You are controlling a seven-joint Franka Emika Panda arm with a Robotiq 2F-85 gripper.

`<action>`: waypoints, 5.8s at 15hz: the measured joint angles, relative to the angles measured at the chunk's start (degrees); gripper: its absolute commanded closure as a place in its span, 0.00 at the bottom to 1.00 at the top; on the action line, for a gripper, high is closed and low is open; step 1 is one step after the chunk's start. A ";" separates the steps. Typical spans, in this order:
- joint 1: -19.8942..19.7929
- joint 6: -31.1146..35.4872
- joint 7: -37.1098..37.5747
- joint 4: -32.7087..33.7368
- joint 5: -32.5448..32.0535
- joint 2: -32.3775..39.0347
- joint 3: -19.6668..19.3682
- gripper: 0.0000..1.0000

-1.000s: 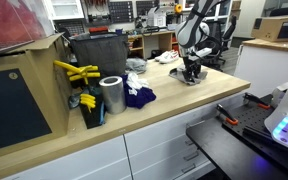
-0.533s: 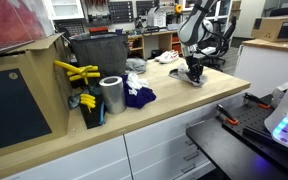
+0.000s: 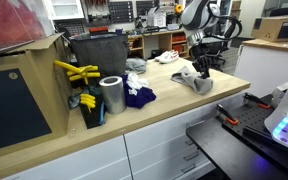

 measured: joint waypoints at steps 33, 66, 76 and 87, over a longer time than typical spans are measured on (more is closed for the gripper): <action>-3.66 20.91 18.81 10.41 -13.17 13.71 -8.62 0.32; 2.32 19.57 19.43 22.19 -7.86 6.53 -1.66 1.00; 3.79 16.83 13.57 26.64 0.63 7.60 3.73 1.00; 3.10 13.81 3.44 30.96 15.30 12.83 6.41 1.00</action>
